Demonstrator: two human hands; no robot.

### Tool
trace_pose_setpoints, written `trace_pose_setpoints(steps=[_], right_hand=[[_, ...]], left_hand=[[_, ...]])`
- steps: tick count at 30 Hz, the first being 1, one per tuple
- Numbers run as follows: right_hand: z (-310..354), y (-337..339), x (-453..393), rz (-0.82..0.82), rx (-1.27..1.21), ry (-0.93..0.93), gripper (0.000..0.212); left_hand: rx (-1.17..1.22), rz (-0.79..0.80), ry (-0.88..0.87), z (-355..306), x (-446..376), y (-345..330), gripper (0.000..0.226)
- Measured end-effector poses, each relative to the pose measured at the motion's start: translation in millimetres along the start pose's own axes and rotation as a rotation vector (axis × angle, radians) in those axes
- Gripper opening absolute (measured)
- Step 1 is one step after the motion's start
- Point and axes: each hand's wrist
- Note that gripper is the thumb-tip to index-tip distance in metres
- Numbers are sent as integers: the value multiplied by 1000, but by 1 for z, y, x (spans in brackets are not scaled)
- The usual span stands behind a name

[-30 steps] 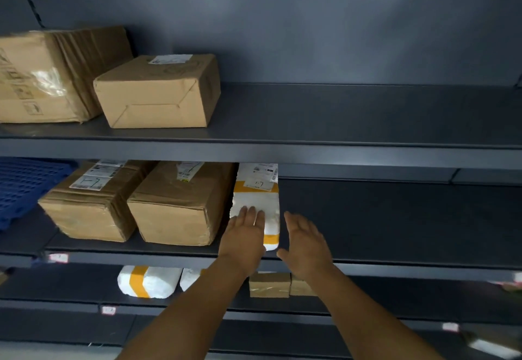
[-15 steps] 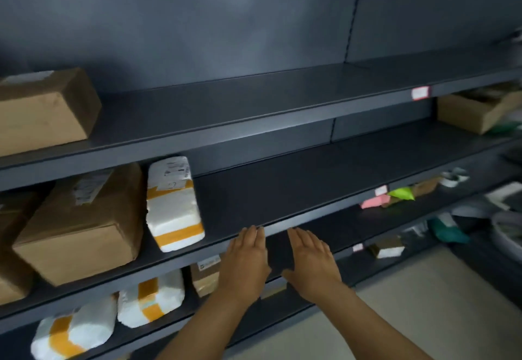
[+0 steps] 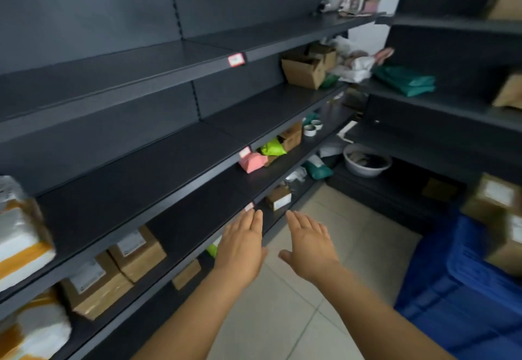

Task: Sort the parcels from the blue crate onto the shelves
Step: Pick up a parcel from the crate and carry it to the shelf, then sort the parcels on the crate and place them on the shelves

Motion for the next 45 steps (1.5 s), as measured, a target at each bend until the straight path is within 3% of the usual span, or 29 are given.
trace_pose_setpoints(steps=[18,28,45], right_hand=[[-289,102,204,-178,-5,-423,87],[-384,129,262,-256,-90,-710,87],[-524,189,287,-489,-222,-1121,87]], left_hand=[[-9,64,-392,-354,28,-30,74],[16,103,-642,-477,12,-48,73],[88,194,-1067,-673,-61,-75,74]])
Point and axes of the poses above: each hand's wrist, its own x-axis away from the middle knuckle, its own y-axis out of the back of the hand, z = x × y, and after that the axes turned 8 degrees about -x, right-handed
